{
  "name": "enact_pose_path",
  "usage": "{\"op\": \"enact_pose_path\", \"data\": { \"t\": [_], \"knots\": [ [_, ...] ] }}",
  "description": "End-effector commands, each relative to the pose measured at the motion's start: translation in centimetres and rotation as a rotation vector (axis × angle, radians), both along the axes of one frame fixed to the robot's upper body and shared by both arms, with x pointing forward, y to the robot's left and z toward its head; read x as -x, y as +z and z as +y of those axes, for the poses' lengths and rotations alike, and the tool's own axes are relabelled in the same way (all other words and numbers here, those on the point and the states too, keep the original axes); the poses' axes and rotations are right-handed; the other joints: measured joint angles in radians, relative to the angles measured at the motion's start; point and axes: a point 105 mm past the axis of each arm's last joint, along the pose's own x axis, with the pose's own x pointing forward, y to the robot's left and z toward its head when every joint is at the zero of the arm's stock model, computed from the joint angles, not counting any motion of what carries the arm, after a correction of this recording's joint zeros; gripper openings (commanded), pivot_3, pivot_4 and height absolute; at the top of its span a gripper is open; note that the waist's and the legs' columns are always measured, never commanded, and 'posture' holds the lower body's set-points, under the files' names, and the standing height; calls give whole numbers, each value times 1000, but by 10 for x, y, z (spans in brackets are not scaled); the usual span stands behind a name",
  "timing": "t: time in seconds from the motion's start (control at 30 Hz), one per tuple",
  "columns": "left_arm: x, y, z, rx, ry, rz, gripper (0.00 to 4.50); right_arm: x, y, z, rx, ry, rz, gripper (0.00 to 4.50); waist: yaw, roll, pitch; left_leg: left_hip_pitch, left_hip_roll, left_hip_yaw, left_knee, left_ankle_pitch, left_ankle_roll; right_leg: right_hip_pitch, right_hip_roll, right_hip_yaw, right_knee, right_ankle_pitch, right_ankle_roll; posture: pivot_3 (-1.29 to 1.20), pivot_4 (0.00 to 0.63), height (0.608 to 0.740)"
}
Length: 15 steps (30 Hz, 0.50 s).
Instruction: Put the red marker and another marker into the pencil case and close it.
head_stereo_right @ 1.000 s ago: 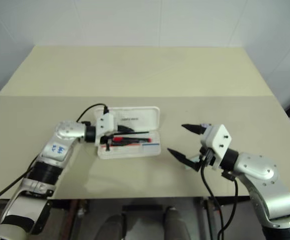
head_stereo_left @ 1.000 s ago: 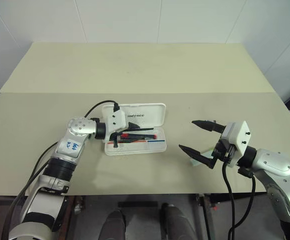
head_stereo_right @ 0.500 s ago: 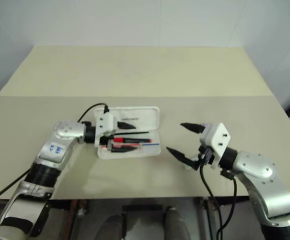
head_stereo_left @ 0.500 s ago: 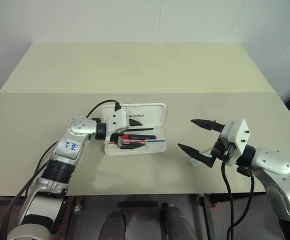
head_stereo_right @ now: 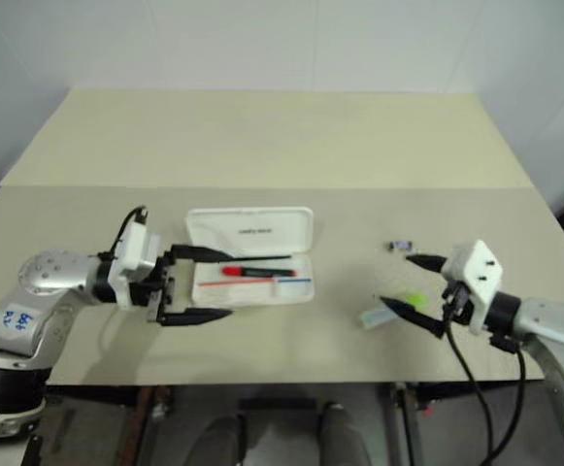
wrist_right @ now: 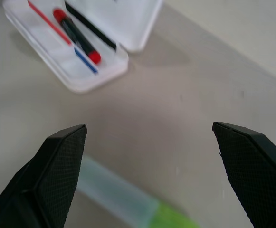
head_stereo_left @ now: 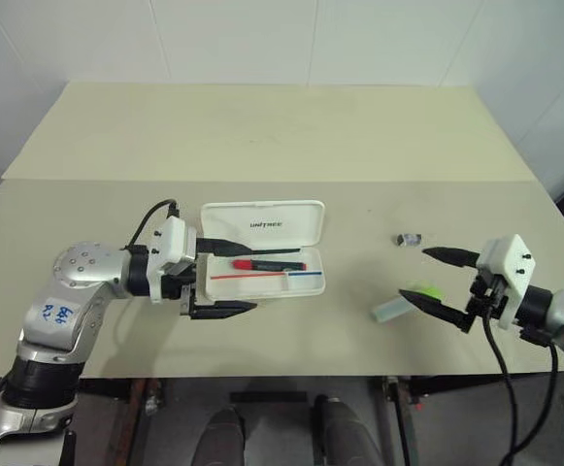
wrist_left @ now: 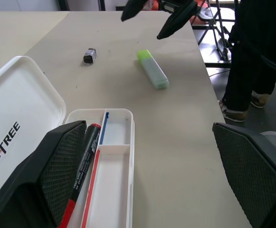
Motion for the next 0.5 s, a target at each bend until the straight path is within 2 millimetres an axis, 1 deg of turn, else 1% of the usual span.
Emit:
{"op": "enact_pose_path", "data": {
  "t": [0.03, 0.1, 0.13, 0.27, 0.37, 0.5],
  "knots": [
    [6, 10, 0, 25, 2, -33, 4471, 3, 1, -16, 131, 68, -10, 4500, -3, 0, 0, 0, 0, 1, 0, 0, 0, 0, 0, 1, 0, 0, 0, 0, 150, 740],
    [6, 10, -2, 19, -9, -34, 4471, 3, -10, -24, 260, 141, 38, 4500, -3, 0, 0, 0, 0, 1, 1, 0, 0, 0, 0, 1, 0, 0, 0, 0, 150, 740],
    [6, 10, -3, 17, -12, -35, 4471, 3, -13, -26, 294, 167, 49, 4500, -4, 0, 0, 0, 0, 1, 1, 0, 0, 0, 0, 1, 0, 0, 0, 0, 150, 740],
    [4, 12, -5, 22, -15, -44, 4471, -14, -12, -28, 337, 248, 54, 4500, -18, 1, 0, 1, 0, 2, 1, 1, 1, 1, 0, 2, 0, 0, -1, 0, 150, 740],
    [4, 14, -6, 21, -12, -52, 4471, -25, -17, -29, 371, 300, 75, 4500, -25, 1, 0, 1, 0, 2, 1, 1, 1, 1, 0, 2, 0, 1, 0, 0, 150, 740],
    [5, 16, -3, 16, 0, -57, 4471, -37, -25, -30, 417, 354, 100, 4500, -27, 1, 0, 1, 0, 2, 0, 1, 0, 0, 0, 2, 0, 3, 4, 0, 150, 740]
  ]
}}
